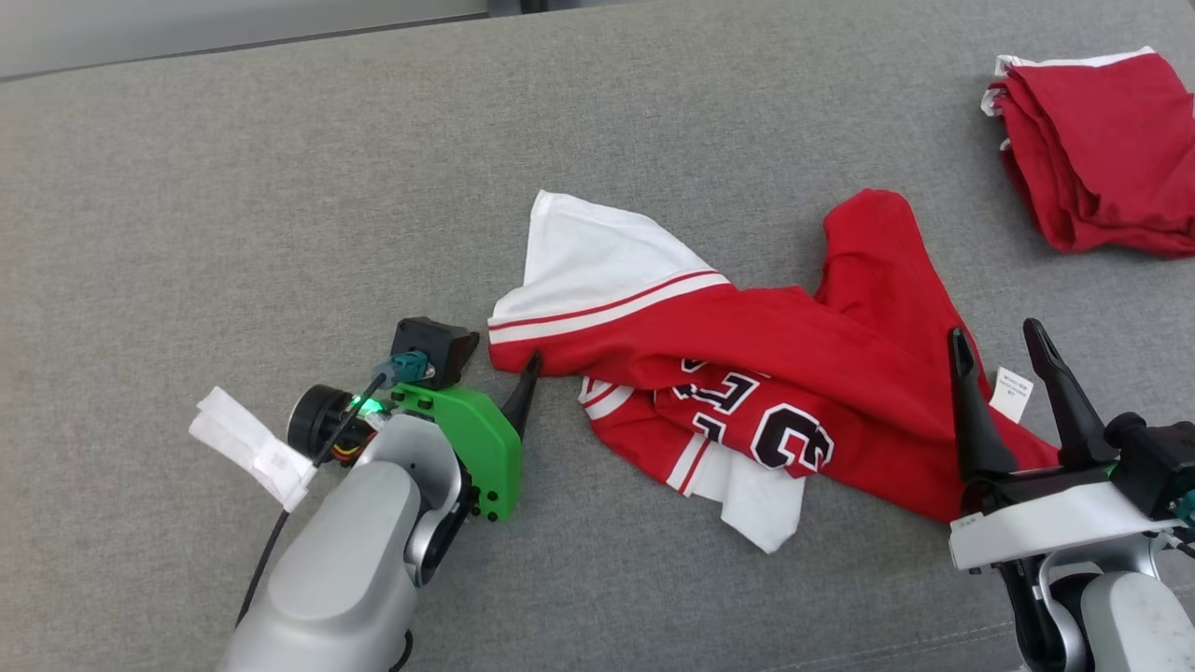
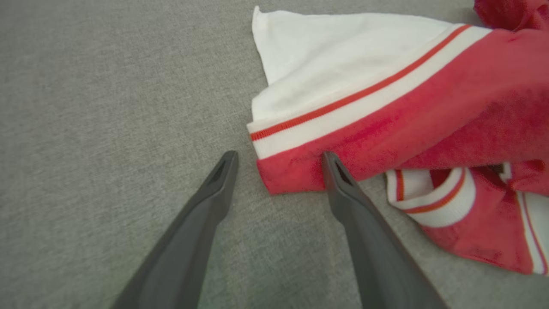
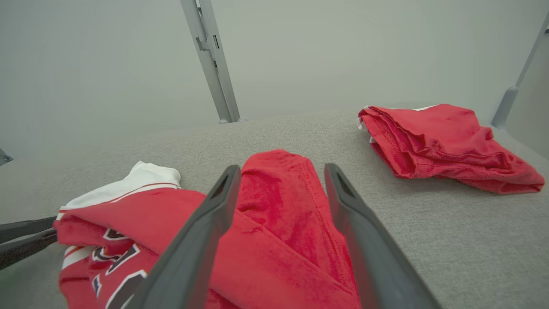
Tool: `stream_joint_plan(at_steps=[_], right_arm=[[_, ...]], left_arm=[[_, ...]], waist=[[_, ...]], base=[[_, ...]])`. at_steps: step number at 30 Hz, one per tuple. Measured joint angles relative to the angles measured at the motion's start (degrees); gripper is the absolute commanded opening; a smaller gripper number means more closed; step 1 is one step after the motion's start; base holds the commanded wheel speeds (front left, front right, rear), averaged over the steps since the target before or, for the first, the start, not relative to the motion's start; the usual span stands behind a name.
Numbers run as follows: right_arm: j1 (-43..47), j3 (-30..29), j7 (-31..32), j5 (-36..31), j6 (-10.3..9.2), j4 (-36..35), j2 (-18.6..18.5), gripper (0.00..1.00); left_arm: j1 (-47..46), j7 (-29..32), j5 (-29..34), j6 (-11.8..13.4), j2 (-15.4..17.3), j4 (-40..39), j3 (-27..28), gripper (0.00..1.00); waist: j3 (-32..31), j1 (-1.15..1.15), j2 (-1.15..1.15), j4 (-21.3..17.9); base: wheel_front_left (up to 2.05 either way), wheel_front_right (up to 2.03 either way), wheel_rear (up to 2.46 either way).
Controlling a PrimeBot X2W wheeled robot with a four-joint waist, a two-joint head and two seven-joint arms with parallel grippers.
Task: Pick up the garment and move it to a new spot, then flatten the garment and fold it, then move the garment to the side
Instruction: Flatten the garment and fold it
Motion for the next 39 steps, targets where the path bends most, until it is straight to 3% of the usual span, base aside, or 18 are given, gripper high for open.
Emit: stream_joint_plan(at_steps=[3,4,5,6,12,16,24,32,33,34,39], right_arm=[[-0.2,0.0,-0.2,0.0,0.0,0.5,0.0,1.0],[-0.3,0.0,-0.2,0.0,0.0,0.7,0.0,1.0],[-0.4,0.0,-0.2,0.0,0.0,0.7,0.0,1.0],[-0.4,-0.1,-0.2,0.0,0.0,0.8,-0.1,1.0],[-0.5,-1.0,-0.1,-0.1,0.0,0.8,-0.3,1.0],[-0.5,-1.5,0.2,-0.1,0.0,0.6,-0.5,1.0],[0.4,-3.1,1.4,-0.1,0.0,0.0,-1.5,1.0],[1.7,-3.4,2.7,-0.3,0.0,-0.5,-1.9,1.0],[1.7,-3.3,3.0,-0.3,0.0,-0.5,-2.0,1.0],[1.7,-3.3,3.2,-0.4,0.0,-0.7,-2.1,1.0],[2.2,-3.4,4.4,-0.5,0.0,-1.8,-2.4,1.0]], left_arm=[[-2.1,1.0,-0.9,-0.5,-0.3,5.2,0.3,1.0],[-2.9,1.3,-1.4,-1.0,-0.4,6.3,0.3,0.92],[-3.6,1.3,-1.6,-1.3,-0.5,7.2,0.3,0.5],[-4.0,1.2,-1.6,-1.5,-0.5,7.7,0.3,0.0],[-4.8,-1.3,-2.0,-2.4,-0.3,9.6,-0.2,0.0],[-3.0,-3.8,-2.6,-1.3,0.5,9.1,0.8,0.0],[7.1,-6.8,-5.0,3.6,6.1,0.4,5.0,0.0],[18.7,-3.8,-8.7,8.3,9.3,-12.0,7.9,0.0],[19.6,-4.4,-8.7,9.0,9.3,-13.2,8.1,0.42],[20.6,-5.3,-8.6,9.8,9.3,-14.6,8.3,1.0],[22.2,-12.7,-6.1,14.8,9.0,-21.0,10.6,1.0]], waist=[[0.9,0.0,0.0,-1.1],[1.2,0.0,0.0,-1.5],[1.4,0.0,0.0,-1.8],[1.6,0.0,0.0,-2.0],[2.0,0.0,0.0,-1.7],[1.5,0.0,0.0,-0.7],[0.2,0.0,0.0,2.6],[-1.9,0.0,0.0,5.4],[-2.2,0.0,0.0,5.5],[-2.5,0.0,0.0,5.7],[-4.0,0.0,0.0,6.1]], base=[[0.0,0.0,0.0],[0.0,0.0,0.0],[0.0,0.0,0.0],[0.0,0.0,0.0],[0.0,0.0,0.0],[0.0,0.0,0.0],[0.0,0.0,0.0],[0.0,0.0,0.0],[0.0,0.0,0.0],[0.0,0.0,0.0],[0.0,0.0,0.0]])
